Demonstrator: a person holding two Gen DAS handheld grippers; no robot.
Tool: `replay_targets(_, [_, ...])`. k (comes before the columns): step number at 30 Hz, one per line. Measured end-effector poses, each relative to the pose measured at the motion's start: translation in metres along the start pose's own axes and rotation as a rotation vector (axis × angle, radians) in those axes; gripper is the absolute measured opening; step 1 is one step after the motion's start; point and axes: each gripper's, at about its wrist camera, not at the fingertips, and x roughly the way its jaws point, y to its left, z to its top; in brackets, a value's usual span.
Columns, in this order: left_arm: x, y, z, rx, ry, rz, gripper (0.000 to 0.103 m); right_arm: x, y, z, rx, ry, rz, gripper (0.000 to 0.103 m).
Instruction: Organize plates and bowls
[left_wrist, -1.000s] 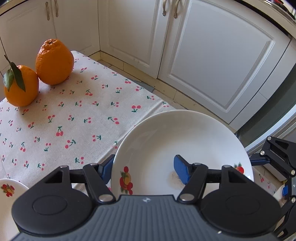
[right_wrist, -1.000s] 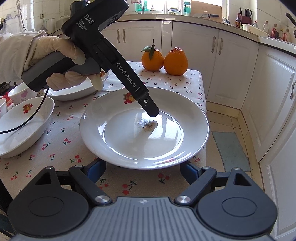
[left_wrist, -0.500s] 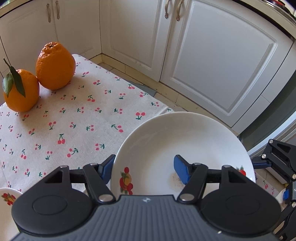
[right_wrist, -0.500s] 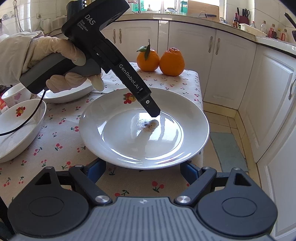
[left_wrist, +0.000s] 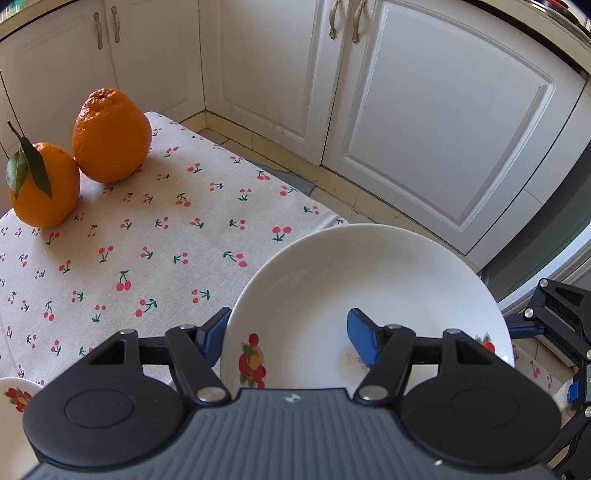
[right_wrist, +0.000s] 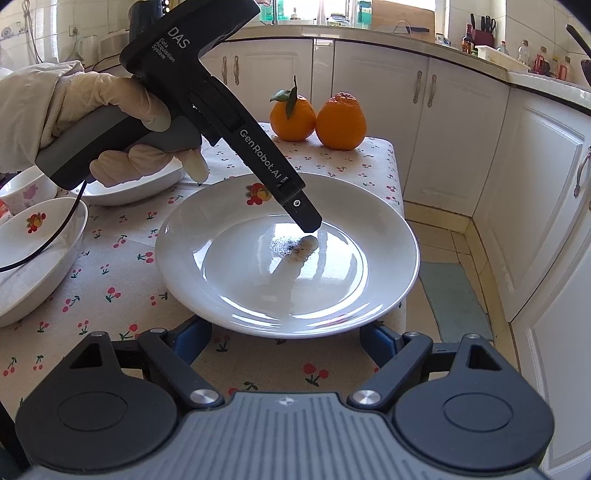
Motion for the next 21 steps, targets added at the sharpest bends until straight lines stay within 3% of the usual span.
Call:
replay_targets(11, [0.000, -0.002, 0.000, 0.009, -0.004, 0.010, 0.069, 0.000, 0.000, 0.002, 0.010, 0.002, -0.001, 0.091])
replay_targets(18, [-0.003, -0.002, -0.002, 0.000, -0.008, 0.010, 0.076, 0.000, 0.003, 0.003, 0.011, 0.006, -0.001, 0.091])
replay_targets(21, [-0.018, -0.004, -0.003, 0.004, -0.042, 0.028, 0.080, -0.005, 0.004, 0.003, 0.020, -0.004, -0.005, 0.098])
